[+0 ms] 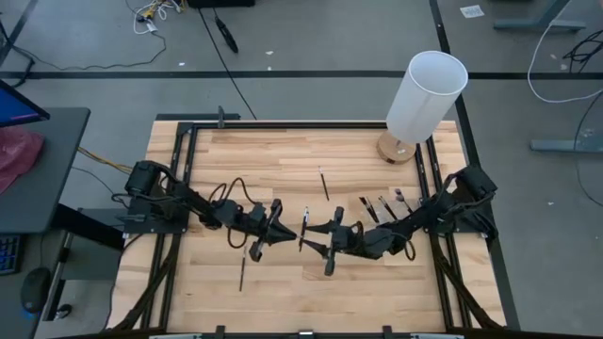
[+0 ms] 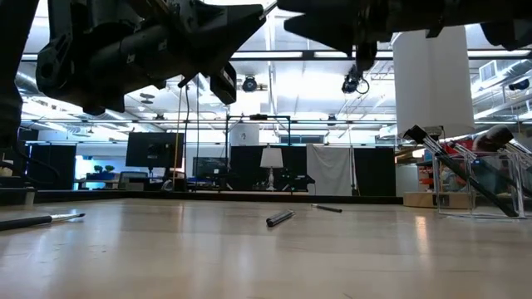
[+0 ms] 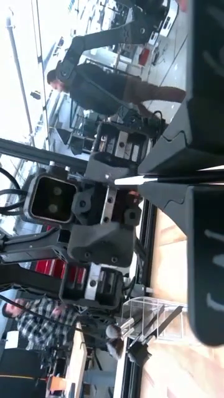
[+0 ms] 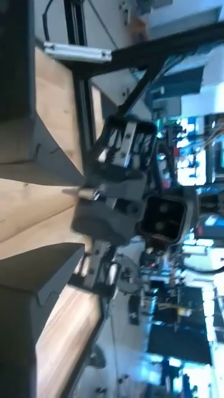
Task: Put items in baskets/containers
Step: Put the black liner brush into the transparent organizer, then adjust the transparent organizer, then put the black eyeshadow brush into the transparent organizer
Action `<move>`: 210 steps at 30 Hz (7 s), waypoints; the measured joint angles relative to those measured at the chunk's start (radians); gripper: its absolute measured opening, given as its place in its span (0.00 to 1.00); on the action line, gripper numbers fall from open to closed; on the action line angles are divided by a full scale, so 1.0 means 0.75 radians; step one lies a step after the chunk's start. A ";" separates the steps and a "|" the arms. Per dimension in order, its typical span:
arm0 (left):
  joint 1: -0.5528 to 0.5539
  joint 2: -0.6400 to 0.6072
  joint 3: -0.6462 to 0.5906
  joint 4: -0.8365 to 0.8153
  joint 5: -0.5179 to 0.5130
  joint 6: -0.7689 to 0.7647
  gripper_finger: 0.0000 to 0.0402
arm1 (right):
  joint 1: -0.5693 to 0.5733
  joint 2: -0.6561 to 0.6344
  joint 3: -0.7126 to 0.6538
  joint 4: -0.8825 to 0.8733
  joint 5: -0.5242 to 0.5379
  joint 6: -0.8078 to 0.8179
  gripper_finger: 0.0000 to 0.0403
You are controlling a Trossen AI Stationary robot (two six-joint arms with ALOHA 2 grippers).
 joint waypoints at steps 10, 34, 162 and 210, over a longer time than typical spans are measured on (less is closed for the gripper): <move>0.003 0.000 0.000 0.000 -0.001 0.003 0.04 | -0.004 0.000 0.015 -0.011 -0.119 -0.018 0.31; 0.005 0.002 -0.002 -0.011 -0.005 0.005 0.09 | -0.010 -0.002 0.074 -0.151 -0.074 -0.045 0.01; 0.034 -0.018 -0.029 -0.243 -0.070 0.068 0.45 | -0.122 -0.220 0.413 -1.816 -0.322 0.683 0.04; 0.068 -0.370 -0.415 -0.400 -0.503 -0.067 0.45 | -0.854 0.188 0.434 -1.625 -0.290 0.767 0.39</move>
